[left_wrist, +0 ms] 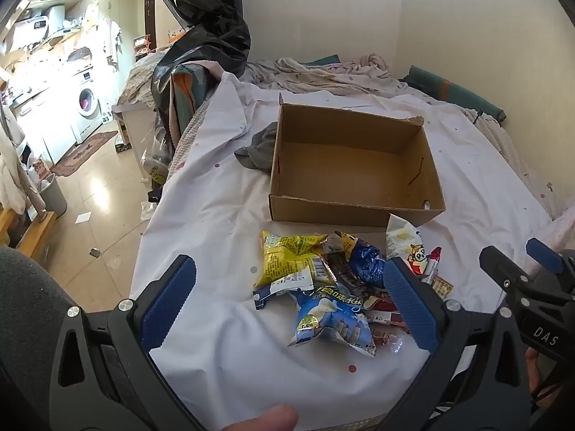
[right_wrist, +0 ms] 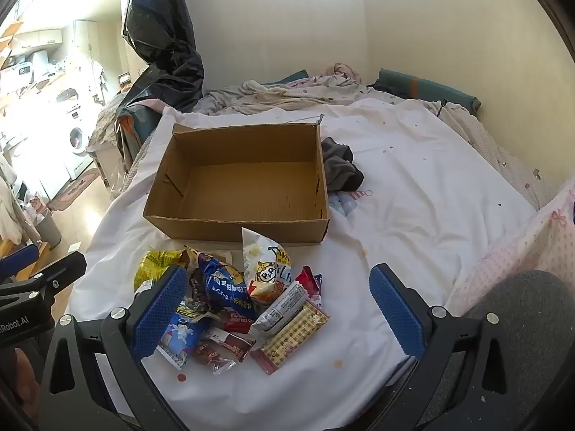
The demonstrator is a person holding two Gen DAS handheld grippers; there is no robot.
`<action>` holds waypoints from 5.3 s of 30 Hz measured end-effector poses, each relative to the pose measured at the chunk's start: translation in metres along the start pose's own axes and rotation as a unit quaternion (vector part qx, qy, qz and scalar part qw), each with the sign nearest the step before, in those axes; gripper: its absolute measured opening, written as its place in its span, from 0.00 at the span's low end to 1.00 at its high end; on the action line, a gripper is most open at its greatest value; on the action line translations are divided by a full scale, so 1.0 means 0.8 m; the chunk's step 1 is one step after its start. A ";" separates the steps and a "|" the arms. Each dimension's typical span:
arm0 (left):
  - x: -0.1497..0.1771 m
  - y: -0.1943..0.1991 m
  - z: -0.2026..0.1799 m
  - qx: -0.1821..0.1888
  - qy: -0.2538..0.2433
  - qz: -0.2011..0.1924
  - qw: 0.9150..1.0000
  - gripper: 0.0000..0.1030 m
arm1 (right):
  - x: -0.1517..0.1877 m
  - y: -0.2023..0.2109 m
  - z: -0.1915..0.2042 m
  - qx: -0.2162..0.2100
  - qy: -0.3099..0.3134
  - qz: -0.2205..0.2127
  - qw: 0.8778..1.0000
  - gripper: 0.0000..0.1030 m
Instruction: Organize snacks
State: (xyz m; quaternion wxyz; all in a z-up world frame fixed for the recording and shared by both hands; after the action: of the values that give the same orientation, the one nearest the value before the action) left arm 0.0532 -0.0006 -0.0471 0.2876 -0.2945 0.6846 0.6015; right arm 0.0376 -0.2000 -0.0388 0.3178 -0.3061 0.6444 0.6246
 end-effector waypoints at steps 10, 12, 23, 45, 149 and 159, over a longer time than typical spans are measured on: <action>-0.003 -0.001 0.001 0.003 0.001 0.000 1.000 1.00 | 0.000 -0.002 -0.002 0.002 -0.005 0.003 1.000 1.00; -0.004 0.000 0.001 0.003 0.000 -0.001 1.000 1.00 | -0.001 -0.006 -0.005 0.001 -0.007 0.005 1.000 1.00; -0.001 0.003 0.001 0.002 0.003 0.000 1.000 1.00 | -0.001 -0.003 0.000 0.003 -0.002 -0.001 1.000 1.00; 0.000 0.003 0.002 -0.001 0.001 -0.001 1.000 1.00 | 0.000 -0.003 0.001 0.004 -0.002 -0.001 1.000 1.00; 0.049 -0.269 0.048 -0.016 0.114 0.324 0.939 0.71 | 0.044 -0.252 0.019 -0.115 -0.077 0.367 0.920 0.65; 0.037 -0.241 0.070 -0.035 0.106 0.286 0.952 0.68 | 0.028 -0.229 0.014 -0.127 -0.051 0.319 0.938 0.39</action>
State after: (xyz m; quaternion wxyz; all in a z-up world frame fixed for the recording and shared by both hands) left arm 0.1802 0.0336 -0.2015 0.0189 -0.1578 0.7451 0.6478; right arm 0.1694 -0.1945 -0.1688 0.0933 -0.0901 0.6065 0.7844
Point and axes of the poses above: each gripper's, at about its wrist camera, not at the fingertips, and y roughly against the way its jaws point, z to its left, x to its underside, the point moved 7 cm from there along -y, roughly the way its jaws point, and after that the axes turned 6 degrees about x, right-handed, at the moved point
